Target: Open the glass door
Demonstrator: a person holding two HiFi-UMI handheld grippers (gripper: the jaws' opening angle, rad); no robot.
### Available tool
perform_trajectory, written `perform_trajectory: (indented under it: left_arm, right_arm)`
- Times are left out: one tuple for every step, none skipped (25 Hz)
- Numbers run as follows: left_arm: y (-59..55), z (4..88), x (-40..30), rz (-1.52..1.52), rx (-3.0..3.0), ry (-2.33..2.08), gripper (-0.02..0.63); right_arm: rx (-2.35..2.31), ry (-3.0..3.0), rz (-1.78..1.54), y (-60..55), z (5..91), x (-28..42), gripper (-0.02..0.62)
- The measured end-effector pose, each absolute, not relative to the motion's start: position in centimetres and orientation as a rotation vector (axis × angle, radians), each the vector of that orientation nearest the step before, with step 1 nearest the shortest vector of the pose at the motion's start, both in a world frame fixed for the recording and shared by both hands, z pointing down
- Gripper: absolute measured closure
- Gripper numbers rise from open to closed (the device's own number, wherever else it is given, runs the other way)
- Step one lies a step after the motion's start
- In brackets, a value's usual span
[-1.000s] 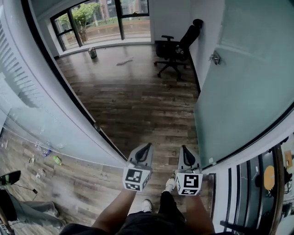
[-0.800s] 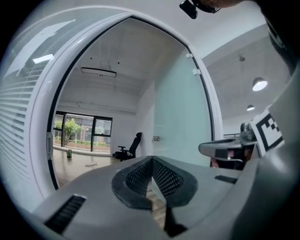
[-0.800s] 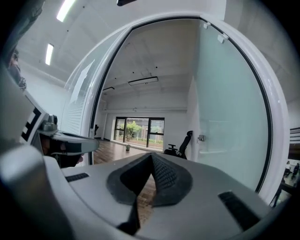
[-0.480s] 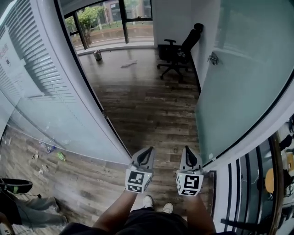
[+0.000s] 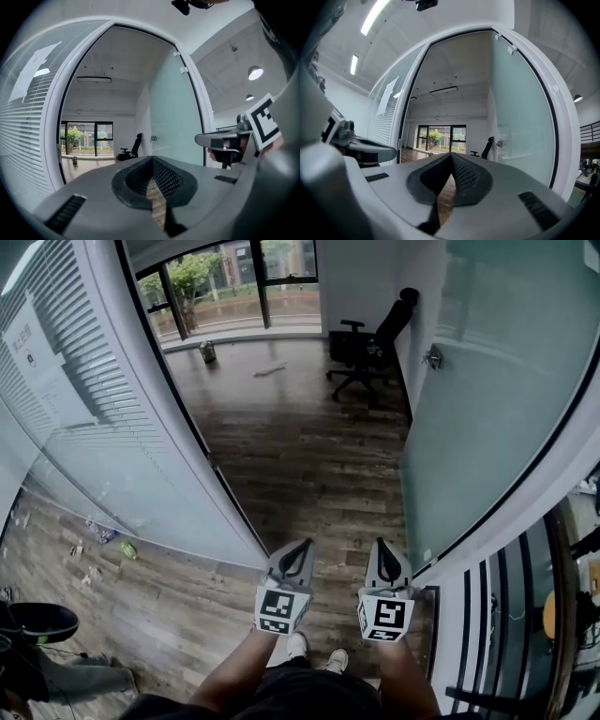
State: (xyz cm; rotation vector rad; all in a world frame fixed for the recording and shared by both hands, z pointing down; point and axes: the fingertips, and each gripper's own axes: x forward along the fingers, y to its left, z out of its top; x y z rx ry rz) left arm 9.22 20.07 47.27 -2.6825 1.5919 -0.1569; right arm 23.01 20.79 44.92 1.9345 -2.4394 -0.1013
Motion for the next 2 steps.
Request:
perform_trajectory:
  left_arm:
    - [20.39, 47.17, 9.52, -0.152, -2.685, 1.592, 0.603]
    - [20.72, 47.05, 9.82, -0.148, -2.69, 1.591, 0.603]
  right_arm:
    - [1.931, -2.453, -0.107, 21.21, 44.8, 23.15, 0.58]
    - [1.928, -2.468, -0.112, 21.64, 44.66, 23.28, 0.58]
